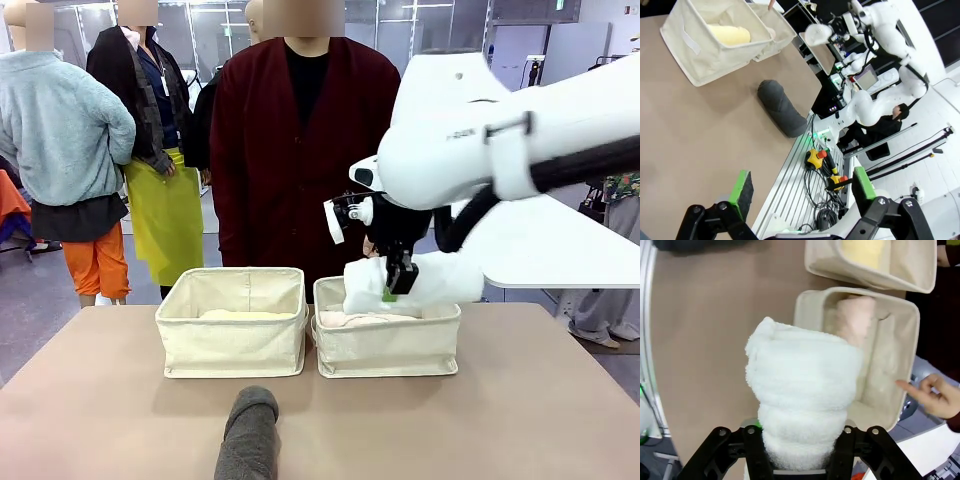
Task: Divide the towels into two baskets.
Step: Pick up one hotel-folded towel from the bottom of the table and place it in the Fabric basket indicated by the person.
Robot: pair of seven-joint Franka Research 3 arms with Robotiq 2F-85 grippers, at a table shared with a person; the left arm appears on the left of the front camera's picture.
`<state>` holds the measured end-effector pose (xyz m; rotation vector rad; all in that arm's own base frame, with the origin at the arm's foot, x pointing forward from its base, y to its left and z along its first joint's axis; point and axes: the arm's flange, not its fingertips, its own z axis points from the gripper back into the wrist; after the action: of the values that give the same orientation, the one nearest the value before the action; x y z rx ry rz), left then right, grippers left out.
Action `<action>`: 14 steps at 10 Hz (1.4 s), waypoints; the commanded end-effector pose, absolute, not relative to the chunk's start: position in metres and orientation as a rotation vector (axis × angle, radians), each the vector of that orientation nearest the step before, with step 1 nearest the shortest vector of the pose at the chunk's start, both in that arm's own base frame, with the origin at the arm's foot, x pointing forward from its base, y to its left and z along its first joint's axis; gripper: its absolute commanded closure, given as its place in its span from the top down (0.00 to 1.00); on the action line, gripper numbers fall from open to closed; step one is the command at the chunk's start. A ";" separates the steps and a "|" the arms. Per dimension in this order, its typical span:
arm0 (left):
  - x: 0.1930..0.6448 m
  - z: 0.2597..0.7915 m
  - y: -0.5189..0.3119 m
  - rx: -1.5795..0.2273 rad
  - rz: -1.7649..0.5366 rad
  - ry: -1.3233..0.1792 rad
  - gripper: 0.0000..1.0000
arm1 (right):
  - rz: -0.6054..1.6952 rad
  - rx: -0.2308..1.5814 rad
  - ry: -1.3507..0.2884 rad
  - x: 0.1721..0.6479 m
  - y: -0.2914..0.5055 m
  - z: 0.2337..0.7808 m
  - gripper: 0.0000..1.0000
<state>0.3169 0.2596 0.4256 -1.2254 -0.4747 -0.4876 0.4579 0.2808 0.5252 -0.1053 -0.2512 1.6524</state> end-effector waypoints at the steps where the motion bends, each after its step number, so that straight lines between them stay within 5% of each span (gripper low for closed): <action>1: 0.309 0.427 0.258 -1.229 -0.496 -0.476 1.00 | 1.671 -0.081 -0.273 0.497 0.289 0.524 0.44; 7: 0.309 0.427 0.258 -1.229 -0.496 -0.476 1.00 | 1.581 -0.028 -0.226 0.574 0.286 0.484 0.44; 8: 0.309 0.427 0.258 -1.229 -0.496 -0.476 1.00 | 1.571 -0.034 -0.216 0.579 0.286 0.479 0.49; 11: 0.309 0.427 0.258 -1.229 -0.496 -0.476 1.00 | 1.564 -0.039 -0.217 0.579 0.286 0.479 0.95; 14: 0.309 0.427 0.258 -1.229 -0.496 -0.476 1.00 | 1.561 -0.050 -0.201 0.575 0.288 0.477 1.00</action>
<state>0.3168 0.2596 0.4256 -1.2253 -0.4749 -0.4874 0.5793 0.2866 0.4752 -0.0287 -0.2251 1.5879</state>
